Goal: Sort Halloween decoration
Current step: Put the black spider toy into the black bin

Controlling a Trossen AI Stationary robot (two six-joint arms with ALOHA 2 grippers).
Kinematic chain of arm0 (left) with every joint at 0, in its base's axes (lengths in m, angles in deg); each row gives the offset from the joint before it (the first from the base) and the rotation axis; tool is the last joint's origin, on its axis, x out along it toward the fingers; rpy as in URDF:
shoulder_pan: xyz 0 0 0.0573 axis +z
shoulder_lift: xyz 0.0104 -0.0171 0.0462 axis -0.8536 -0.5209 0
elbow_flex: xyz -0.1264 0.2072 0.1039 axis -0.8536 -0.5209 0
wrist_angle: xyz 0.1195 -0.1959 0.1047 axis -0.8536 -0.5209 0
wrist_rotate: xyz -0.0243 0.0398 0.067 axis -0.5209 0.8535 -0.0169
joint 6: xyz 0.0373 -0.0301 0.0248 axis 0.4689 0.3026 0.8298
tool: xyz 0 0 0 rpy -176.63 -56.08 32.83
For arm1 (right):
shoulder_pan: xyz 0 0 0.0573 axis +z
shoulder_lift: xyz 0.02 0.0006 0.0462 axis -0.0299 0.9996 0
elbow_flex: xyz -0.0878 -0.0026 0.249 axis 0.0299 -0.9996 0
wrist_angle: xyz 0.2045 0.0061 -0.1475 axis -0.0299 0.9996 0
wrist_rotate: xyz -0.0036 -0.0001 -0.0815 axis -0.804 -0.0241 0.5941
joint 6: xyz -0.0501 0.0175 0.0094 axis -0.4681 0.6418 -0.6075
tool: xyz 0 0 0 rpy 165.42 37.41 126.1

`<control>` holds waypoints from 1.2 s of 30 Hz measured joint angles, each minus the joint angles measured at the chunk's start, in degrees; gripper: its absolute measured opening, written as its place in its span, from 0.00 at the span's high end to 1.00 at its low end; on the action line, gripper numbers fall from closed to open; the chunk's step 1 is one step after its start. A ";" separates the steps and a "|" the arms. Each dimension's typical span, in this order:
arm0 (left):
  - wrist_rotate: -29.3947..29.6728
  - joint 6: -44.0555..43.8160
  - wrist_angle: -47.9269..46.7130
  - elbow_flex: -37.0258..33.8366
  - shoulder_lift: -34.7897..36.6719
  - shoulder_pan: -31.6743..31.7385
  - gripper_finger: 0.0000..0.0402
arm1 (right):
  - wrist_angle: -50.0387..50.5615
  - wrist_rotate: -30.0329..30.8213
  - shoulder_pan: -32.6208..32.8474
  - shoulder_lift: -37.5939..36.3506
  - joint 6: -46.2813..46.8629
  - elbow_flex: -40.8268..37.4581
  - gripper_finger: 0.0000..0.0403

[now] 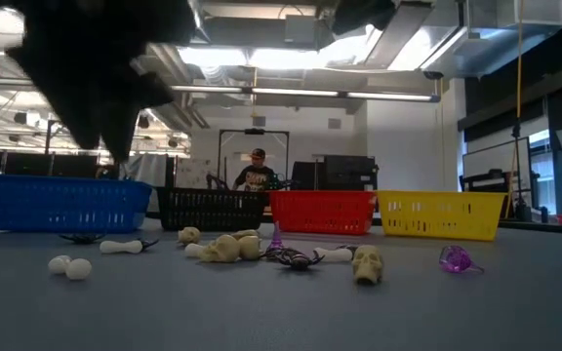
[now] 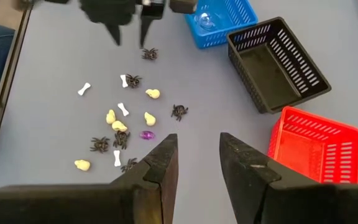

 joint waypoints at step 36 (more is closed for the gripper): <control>3.85 -0.17 10.30 -11.62 -0.04 0.02 0.60 | 0.02 0.13 0.00 -0.07 -0.02 0.00 0.71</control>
